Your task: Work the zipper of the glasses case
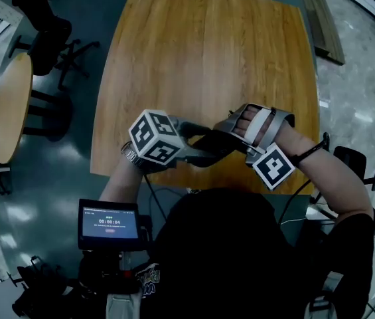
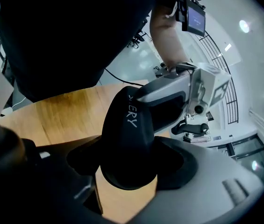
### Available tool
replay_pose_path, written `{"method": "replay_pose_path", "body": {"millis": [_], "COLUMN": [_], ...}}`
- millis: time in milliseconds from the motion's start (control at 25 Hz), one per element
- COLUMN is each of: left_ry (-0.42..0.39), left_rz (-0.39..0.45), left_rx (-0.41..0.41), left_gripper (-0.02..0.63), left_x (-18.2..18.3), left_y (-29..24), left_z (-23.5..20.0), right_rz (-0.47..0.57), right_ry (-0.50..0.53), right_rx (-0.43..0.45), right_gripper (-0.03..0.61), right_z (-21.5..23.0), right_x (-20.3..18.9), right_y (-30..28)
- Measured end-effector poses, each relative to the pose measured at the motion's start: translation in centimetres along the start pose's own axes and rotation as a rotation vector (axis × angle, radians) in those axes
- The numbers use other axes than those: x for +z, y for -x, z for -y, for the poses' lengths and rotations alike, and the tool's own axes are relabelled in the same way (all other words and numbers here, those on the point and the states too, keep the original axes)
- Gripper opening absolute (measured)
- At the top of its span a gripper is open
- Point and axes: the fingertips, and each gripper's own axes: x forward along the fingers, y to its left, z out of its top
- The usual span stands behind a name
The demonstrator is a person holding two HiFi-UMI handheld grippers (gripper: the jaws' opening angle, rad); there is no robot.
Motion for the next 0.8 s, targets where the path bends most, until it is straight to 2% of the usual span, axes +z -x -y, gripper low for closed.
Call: {"method": "replay_pose_path", "body": {"millis": [120, 240, 320, 400, 560, 640, 680, 720, 800], "left_ry": [-0.020, -0.010, 0.014, 0.040, 0.077, 0.100, 0.108, 0.115, 0.128], "left_rz": [-0.079, -0.091, -0.028, 0.079, 0.308, 0.416, 0.466, 0.519, 0.636], "left_rx": [-0.074, -0.119, -0.135, -0.165, -0.258, -0.270, -0.270, -0.271, -0.288], "left_gripper": [0.321, 0.325, 0.315, 0.279, 0.266, 0.264, 0.262, 0.262, 0.261], "left_x": [-0.6, -0.8, -0.4, 0.5, 2.1, 3.0, 3.6, 4.1, 5.2], "left_y": [-0.4, -1.5, -1.7, -1.0, 0.8, 2.0, 2.8, 3.5, 5.0], "left_z": [2.0, 2.2, 2.1, 2.7, 3.7, 3.9, 4.1, 4.3, 4.9], "right_rz": [-0.010, -0.017, -0.025, -0.031, 0.007, 0.035, 0.064, 0.112, 0.277], "right_ry": [0.035, 0.056, 0.044, 0.013, -0.103, -0.250, -0.371, -0.519, -0.832], "right_rx": [0.018, 0.040, 0.044, 0.030, -0.091, -0.178, -0.228, -0.276, -0.366], "right_gripper": [0.324, 0.325, 0.333, 0.349, 0.407, 0.420, 0.419, 0.419, 0.415], "right_z": [0.5, -0.4, -0.7, -0.3, 2.0, 3.2, 3.8, 4.3, 5.1], "right_x": [2.2, 2.3, 2.0, 1.9, 1.5, 0.4, -0.3, -0.9, -0.9], "right_y": [0.8, 1.0, 1.1, 1.5, 3.4, 5.7, 7.0, 8.3, 10.5]}}
